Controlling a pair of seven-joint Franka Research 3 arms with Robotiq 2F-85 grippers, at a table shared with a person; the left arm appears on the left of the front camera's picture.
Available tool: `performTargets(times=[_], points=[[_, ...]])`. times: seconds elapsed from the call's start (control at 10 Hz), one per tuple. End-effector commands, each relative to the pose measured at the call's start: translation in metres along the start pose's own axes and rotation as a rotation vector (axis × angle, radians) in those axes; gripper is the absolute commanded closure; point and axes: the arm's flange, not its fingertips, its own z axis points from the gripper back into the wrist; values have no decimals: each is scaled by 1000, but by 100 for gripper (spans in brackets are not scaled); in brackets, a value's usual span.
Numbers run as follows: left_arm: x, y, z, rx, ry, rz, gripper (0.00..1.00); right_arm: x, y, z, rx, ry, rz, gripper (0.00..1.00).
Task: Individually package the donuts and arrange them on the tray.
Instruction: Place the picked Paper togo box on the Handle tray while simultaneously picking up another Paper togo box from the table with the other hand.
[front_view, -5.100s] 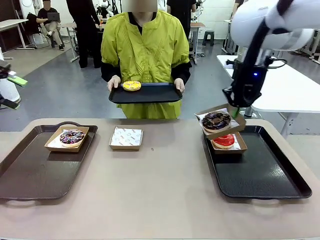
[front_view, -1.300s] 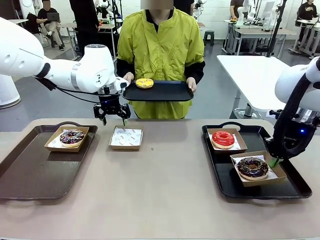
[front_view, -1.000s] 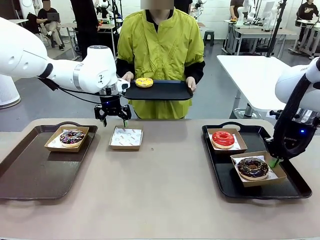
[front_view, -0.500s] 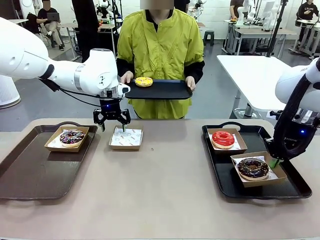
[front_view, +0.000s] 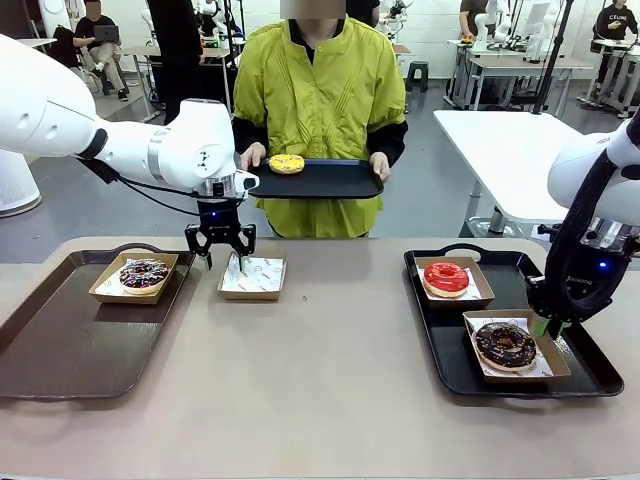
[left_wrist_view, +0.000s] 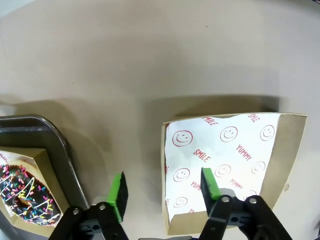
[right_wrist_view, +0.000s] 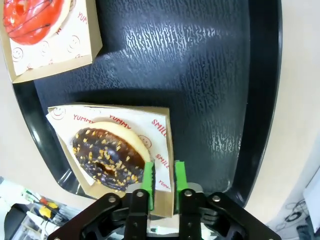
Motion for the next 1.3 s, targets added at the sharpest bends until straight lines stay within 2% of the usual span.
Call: performTargets(times=[0.0, 0.1, 0.2, 0.4, 1.0, 1.1, 1.2], points=[[-7, 4, 5, -23, 20, 9, 64, 4, -5, 4, 25, 13, 5, 0], [-7, 4, 6, -27, 25, 8, 100, 4, -5, 4, 24, 11, 1, 0], [-8, 3, 7, -31, 26, 9, 100, 3, -5, 4, 25, 9, -3, 20], [-8, 3, 9, -32, 26, 10, 100, 1, -5, 5, 25, 1, -10, 0], [-5, 8, 11, -39, 34, 23, 100, 0, -7, 6, 37, -12, -12, 0], [-7, 10, 16, -43, 37, 6, 100, -2, -10, 11, 64, -16, 3, 0], [-12, 14, 27, -68, 75, -14, 100, -6, -18, 21, 170, 4, 75, 0]])
